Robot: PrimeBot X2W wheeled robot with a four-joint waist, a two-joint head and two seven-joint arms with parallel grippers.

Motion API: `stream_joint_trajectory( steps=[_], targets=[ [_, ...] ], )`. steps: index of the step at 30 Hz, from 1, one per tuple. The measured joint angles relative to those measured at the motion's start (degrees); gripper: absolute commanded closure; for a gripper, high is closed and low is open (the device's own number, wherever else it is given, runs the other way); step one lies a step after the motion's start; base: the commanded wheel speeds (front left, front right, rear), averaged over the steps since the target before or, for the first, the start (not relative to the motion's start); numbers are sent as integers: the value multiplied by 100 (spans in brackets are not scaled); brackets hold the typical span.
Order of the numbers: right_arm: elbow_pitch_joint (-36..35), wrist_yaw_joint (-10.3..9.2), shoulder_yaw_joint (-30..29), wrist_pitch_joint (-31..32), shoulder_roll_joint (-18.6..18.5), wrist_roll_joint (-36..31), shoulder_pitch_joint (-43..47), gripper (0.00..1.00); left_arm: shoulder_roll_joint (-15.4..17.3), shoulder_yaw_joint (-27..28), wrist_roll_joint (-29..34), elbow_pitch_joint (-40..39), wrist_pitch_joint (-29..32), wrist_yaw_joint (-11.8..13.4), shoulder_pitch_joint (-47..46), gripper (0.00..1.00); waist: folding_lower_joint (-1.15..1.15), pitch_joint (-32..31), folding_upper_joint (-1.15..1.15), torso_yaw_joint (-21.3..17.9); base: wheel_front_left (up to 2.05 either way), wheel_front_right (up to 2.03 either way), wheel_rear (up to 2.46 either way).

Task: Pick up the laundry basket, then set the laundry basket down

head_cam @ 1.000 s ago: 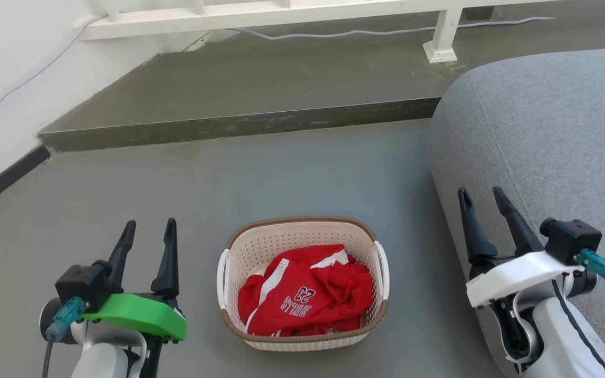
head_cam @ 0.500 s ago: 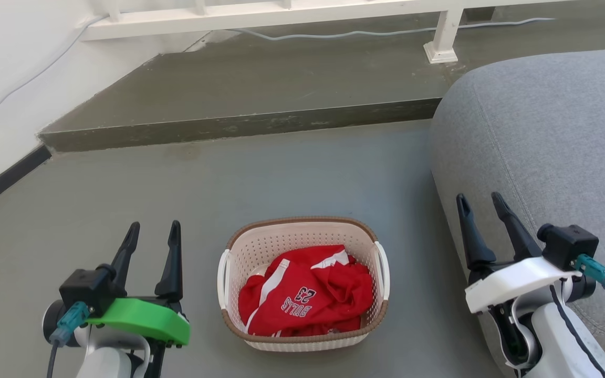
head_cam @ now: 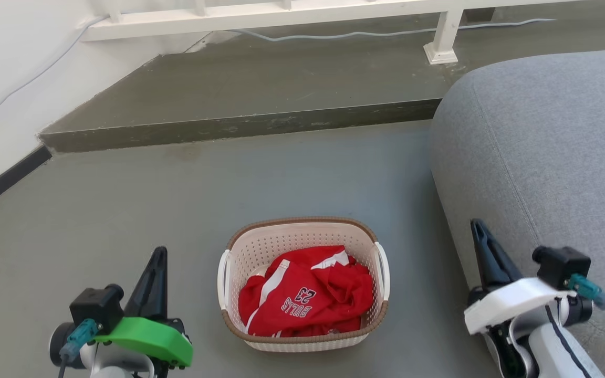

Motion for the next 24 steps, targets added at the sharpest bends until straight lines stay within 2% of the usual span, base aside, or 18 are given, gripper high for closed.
stream_joint_trajectory(
  steps=[6, 15, 24],
  targets=[
    [16, 0, -68, 67, 23, 242, 31, 100, -2, 25, -265, 19, 60, -1, 10, 100, 0, -16, 0, 12, 0, 0, 0],
    [15, 3, -240, 281, 56, 1146, 21, 100, -5, 159, -1159, 46, 293, -1, 9, 100, 0, -44, 0, 34, 0, 0, 0],
    [11, 23, -407, 479, 77, 1733, 20, 100, -8, 269, -1752, 49, 467, -2, 9, 100, 0, -67, 0, 53, 0, 0, 0]
  ],
)
